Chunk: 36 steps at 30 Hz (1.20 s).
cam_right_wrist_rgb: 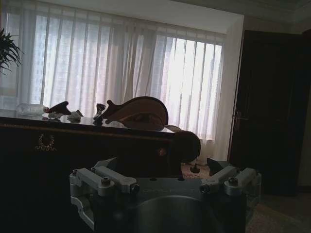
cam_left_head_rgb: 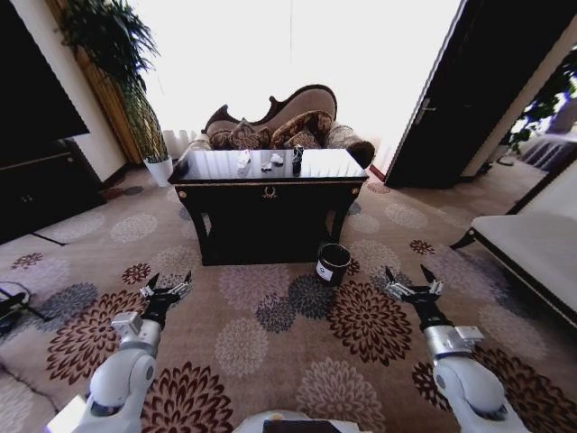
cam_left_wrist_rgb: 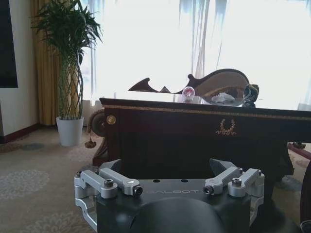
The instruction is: Move to the front of the table and place the trash on the table into the trash bin.
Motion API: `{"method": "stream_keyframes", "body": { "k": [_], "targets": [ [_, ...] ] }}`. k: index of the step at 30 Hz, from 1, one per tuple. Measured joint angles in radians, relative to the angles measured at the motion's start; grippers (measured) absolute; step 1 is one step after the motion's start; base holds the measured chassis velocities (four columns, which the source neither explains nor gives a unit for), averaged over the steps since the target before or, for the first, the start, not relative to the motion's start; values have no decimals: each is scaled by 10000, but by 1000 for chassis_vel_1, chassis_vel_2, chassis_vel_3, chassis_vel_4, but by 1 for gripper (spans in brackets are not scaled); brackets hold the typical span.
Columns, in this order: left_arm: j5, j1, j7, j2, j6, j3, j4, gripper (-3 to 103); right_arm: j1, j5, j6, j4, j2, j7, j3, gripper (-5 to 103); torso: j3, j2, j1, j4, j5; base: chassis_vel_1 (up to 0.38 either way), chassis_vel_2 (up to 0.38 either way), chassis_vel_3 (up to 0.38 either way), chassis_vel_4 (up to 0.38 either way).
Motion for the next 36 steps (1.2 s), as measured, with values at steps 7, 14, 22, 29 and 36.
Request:
{"method": "stream_keyframes", "body": {
  "k": [7, 14, 22, 29, 36],
  "targets": [
    [151, 158, 100, -73, -238, 88, 182, 100, -147, -110, 581, -127, 241, 237, -130, 100, 0, 0, 0, 0, 1, 0, 0, 0, 0],
    [563, 274, 77, -274, -245, 239, 171, 100, -322, -268, 1087, -191, 330, 171, -99, 100, 0, 0, -1, 0, 1, 0, 0, 0, 0],
    [678, 465, 33, -576, -288, 219, -111, 100, -352, -336, 1249, -245, 319, 95, -153, 100, 0, 0, 0, 0, 1, 0, 0, 0, 0],
    [726, 635, 23, -694, -343, 144, -231, 100, -267, -388, 1294, -395, 385, -28, -349, 100, -1, 0, 0, 1, 1, 0, 0, 0, 0],
    [765, 777, 25, -722, -348, 140, -229, 100, -178, -348, 1442, -427, 542, -239, -275, 100, -1, 0, -1, 1, 1, 0, 0, 0, 0]
  ]
}}
